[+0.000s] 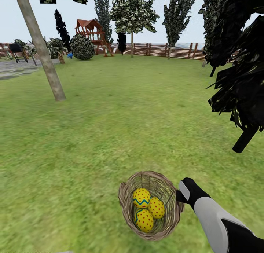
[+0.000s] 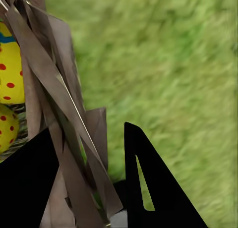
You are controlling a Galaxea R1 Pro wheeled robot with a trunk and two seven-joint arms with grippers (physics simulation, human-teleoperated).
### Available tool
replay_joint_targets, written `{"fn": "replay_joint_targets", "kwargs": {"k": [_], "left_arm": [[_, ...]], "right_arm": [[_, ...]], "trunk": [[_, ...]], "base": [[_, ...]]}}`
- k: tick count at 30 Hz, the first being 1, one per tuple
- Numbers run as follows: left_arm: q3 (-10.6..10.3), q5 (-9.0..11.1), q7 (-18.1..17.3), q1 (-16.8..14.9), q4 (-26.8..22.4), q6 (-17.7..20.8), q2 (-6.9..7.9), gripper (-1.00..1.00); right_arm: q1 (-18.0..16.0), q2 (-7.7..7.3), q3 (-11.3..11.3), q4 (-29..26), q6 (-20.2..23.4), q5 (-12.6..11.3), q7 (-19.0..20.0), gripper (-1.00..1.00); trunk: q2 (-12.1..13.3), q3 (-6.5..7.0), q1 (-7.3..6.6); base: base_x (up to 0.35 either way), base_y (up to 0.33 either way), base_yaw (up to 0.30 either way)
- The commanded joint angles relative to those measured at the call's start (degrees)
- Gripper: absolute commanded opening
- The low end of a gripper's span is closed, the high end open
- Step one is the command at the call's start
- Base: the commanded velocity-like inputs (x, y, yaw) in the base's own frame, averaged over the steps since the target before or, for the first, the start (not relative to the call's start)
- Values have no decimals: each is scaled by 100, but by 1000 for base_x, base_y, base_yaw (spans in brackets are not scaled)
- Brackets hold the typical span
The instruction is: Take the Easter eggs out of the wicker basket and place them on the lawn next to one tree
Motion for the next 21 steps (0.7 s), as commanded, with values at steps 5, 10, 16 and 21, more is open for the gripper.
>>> {"fn": "replay_joint_targets", "kwargs": {"k": [5,10,16,21], "left_arm": [[-5,0,16,2,22,32,1,100],[-1,0,16,2,29,32,1,100],[3,0,16,2,30,32,1,100],[4,-6,16,2,30,32,1,100]], "right_arm": [[-3,8,-39,-10,11,-39,-18,-100],[-3,16,-38,-10,11,-32,-18,-100],[-3,76,-37,-10,11,-16,-18,-100],[-3,87,-37,-10,11,-13,-18,-100]], "trunk": [[199,86,-110],[400,176,-220],[641,284,-352],[841,374,-462]], "base": [[0,0,241],[0,0,287],[0,0,289],[0,0,290]]}}
